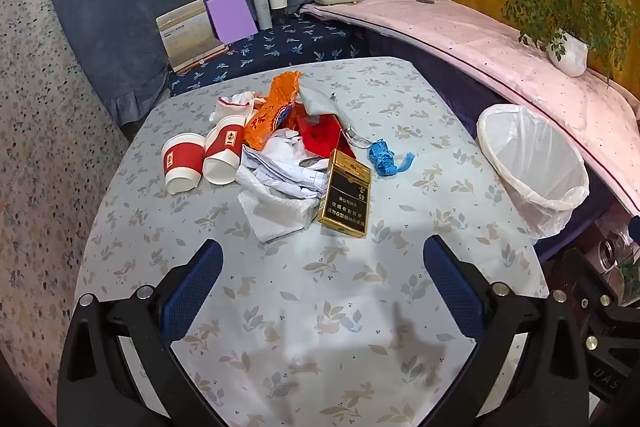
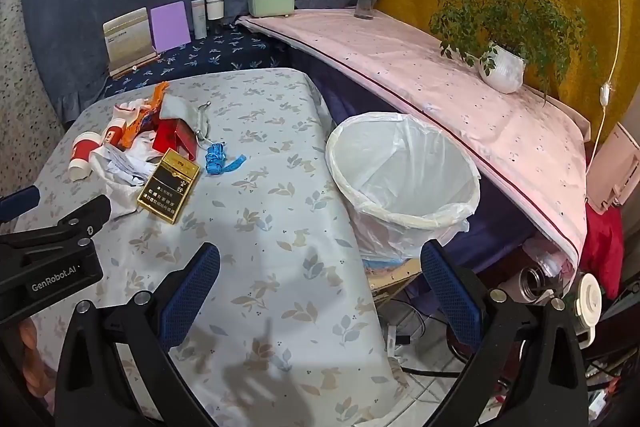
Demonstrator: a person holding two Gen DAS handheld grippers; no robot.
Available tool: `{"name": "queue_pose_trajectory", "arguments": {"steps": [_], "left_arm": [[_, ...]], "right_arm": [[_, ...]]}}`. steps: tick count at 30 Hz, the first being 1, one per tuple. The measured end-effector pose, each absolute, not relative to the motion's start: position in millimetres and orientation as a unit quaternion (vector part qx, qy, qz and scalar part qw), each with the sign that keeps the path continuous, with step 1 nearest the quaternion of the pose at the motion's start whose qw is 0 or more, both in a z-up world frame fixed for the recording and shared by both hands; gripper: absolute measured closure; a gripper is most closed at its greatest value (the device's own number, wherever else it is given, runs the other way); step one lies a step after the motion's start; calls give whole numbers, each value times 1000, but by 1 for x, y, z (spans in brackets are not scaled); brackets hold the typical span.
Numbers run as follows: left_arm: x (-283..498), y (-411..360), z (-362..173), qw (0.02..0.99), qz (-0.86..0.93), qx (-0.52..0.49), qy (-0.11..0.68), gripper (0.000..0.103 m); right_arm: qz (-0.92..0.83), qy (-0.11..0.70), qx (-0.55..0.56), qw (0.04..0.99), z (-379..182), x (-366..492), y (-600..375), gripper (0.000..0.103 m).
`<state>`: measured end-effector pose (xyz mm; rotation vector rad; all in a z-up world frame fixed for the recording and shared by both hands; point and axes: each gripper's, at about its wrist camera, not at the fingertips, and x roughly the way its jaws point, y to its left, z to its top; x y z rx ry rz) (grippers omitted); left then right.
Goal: Collect trash
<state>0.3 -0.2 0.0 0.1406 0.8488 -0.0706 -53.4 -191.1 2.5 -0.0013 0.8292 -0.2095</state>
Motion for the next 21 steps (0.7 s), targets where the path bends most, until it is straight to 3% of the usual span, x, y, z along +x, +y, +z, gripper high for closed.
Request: {"name": "queue_pose_trajectory", "arguments": {"steps": [21], "left_arm": [[-4,4,0,910,-32,59,409,7]], "right_arm": [[-97,390,-2,916,8,-58,-184,7]]}}
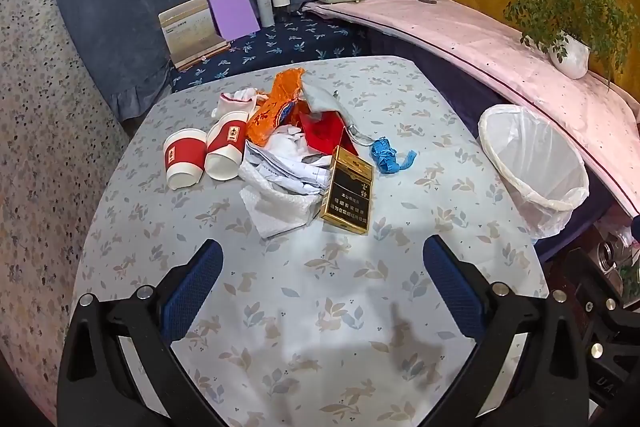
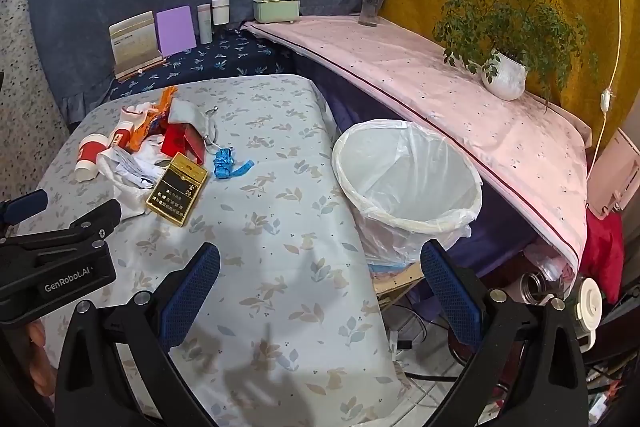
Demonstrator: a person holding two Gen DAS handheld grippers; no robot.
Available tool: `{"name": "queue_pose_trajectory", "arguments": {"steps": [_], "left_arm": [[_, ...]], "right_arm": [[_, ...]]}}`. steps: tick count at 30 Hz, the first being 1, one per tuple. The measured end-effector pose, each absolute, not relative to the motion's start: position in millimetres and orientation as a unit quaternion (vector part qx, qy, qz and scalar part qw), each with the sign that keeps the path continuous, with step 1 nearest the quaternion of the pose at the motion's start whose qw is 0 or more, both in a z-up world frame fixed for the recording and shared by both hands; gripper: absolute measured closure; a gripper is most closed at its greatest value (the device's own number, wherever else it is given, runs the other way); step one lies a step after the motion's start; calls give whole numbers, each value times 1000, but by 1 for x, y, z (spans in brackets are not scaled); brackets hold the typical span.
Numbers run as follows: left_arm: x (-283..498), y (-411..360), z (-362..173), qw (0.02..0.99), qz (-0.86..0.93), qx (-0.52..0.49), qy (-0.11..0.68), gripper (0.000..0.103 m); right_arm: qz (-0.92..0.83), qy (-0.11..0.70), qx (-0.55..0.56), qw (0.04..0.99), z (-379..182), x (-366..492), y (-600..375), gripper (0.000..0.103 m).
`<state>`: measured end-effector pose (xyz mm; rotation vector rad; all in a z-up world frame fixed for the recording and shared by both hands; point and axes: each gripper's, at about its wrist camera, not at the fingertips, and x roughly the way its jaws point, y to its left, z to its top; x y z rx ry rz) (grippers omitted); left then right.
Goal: Collect trash
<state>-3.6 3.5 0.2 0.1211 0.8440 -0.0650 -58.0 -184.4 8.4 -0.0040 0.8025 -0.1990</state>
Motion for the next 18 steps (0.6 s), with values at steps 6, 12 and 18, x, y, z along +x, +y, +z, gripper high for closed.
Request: {"name": "queue_pose_trajectory", "arguments": {"steps": [6,12,18], "left_arm": [[-5,3,0,910,-32,63,408,7],[-5,3,1,911,-31,62,406,7],[-5,2,3,912,-32,62,404,7]], "right_arm": [[-91,387,0,917,8,-59,-182,7],[-90,384,-1,919,9,-60,-180,7],[-89,384,-1,919,10,-60,-181,7]]}}
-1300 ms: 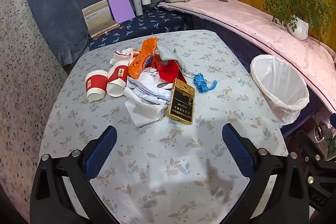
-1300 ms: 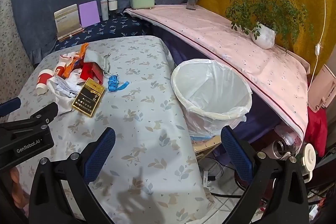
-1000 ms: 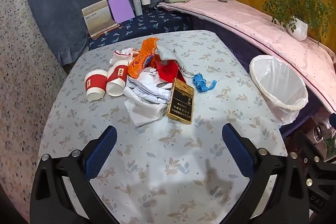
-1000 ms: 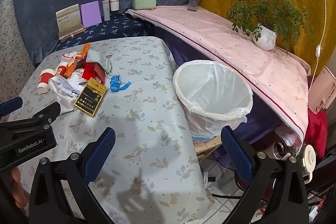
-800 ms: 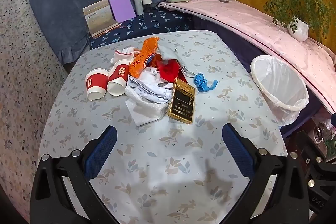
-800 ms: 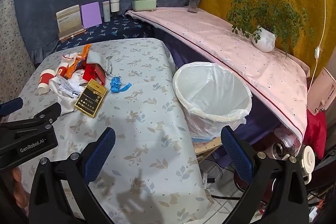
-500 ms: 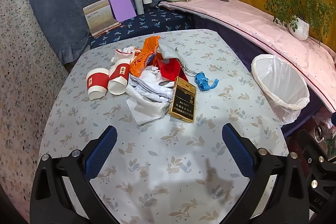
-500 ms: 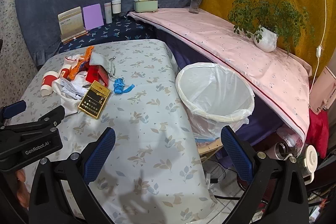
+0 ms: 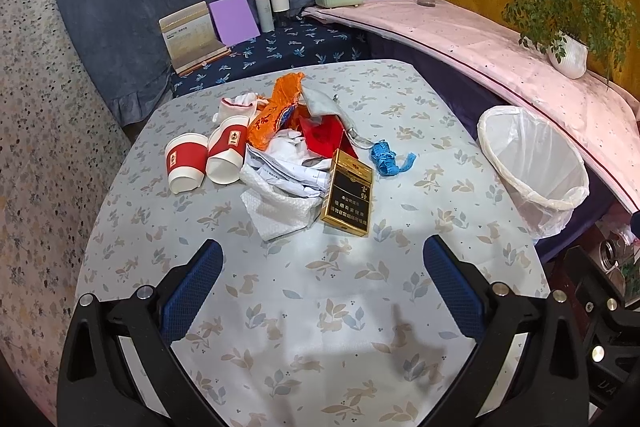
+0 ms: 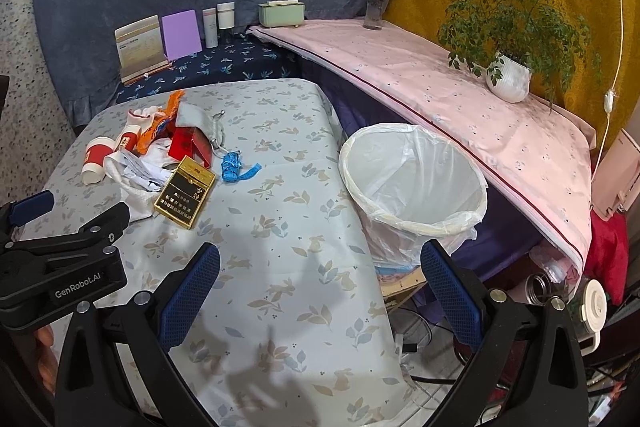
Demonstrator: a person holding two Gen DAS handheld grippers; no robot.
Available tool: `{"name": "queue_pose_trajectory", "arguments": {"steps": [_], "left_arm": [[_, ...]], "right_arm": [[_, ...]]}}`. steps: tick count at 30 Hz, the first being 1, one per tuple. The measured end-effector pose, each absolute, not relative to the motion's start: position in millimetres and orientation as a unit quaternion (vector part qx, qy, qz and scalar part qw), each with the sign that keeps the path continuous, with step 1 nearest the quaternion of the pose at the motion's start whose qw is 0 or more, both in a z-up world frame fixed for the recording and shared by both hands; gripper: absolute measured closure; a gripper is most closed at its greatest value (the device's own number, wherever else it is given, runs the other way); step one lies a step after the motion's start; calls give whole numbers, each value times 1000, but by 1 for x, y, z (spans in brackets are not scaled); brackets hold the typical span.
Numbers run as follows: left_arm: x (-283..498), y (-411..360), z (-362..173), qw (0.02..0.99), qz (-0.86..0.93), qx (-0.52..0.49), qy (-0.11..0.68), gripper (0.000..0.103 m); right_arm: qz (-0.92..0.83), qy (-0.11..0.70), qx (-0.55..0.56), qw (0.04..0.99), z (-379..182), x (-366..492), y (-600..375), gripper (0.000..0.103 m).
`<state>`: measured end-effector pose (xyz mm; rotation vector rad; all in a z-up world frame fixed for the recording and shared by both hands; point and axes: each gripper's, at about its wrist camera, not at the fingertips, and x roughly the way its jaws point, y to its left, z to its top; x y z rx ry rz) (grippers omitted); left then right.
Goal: Collect trash
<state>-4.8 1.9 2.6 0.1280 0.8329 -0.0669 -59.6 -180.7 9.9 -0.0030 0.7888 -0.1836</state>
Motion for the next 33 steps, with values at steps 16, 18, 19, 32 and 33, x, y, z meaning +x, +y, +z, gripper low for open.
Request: {"name": "queue_pose_trajectory", "arguments": {"steps": [16,18,19,32,33], "left_arm": [[-7,4,1,910,-38,55,409,7],[-6,4,1,910,-39,55,409,7],[-7,4,1,910,-40,55,409,7],[-11,0,1,911,-41,62,405,7],[-11,0,1,912,-40,63,404,7]], "right_arm": [[-92,380,-3,920,12,-61,-180,7],[-92,379,-3,921,12,-61,-180,7],[-92,379,-3,921,12,-61,-180,7],[-93,377,-2,921,12,-62,-182,7],[-94,377,-2,922,12,-63,-182,7]]}}
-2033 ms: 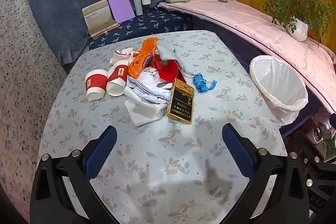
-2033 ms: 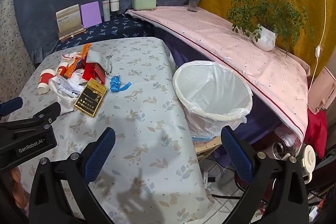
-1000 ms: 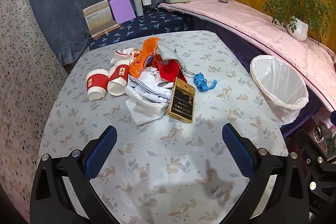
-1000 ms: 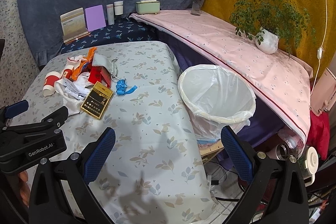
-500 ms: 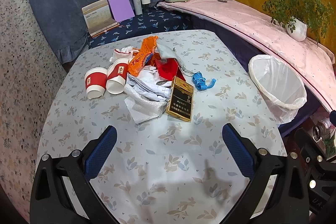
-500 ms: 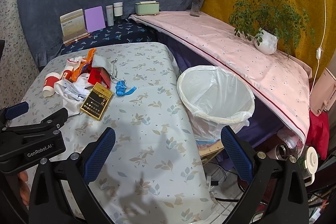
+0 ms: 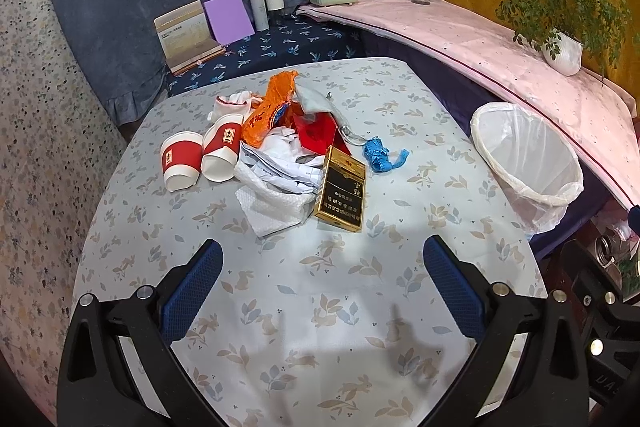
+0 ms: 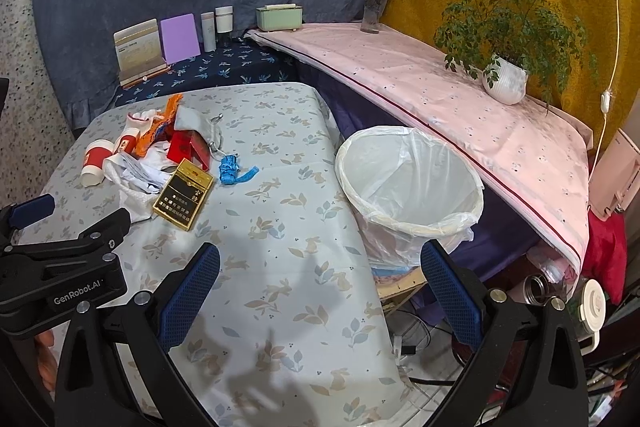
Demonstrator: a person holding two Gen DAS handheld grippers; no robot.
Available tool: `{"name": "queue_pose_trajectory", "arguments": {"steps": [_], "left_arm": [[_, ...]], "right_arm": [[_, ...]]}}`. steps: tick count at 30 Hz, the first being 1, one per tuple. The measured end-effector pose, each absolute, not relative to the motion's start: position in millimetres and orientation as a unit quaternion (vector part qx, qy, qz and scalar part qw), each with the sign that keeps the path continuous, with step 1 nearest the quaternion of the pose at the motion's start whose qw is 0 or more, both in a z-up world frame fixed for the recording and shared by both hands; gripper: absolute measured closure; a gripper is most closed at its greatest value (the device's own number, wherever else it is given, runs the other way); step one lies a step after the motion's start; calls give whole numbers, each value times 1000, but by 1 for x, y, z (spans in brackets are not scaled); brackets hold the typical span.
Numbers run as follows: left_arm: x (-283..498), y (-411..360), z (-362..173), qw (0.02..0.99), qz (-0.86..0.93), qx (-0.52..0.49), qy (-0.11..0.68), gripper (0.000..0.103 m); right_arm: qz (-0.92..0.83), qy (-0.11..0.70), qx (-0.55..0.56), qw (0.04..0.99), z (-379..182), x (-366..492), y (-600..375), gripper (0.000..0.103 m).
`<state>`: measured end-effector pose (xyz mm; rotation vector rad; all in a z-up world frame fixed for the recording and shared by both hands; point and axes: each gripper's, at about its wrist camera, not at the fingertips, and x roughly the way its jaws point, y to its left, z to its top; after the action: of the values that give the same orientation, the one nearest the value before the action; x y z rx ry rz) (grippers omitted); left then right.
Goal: Collect trash
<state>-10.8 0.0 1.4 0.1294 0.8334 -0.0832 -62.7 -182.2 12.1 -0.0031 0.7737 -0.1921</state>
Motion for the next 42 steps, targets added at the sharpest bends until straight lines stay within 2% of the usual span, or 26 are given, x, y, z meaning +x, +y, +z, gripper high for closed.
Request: {"name": "queue_pose_trajectory", "arguments": {"steps": [42], "left_arm": [[-4,6,2,912,-46,50,405,7]], "right_arm": [[-112,359,-5,927,19,-61,-185,7]]}}
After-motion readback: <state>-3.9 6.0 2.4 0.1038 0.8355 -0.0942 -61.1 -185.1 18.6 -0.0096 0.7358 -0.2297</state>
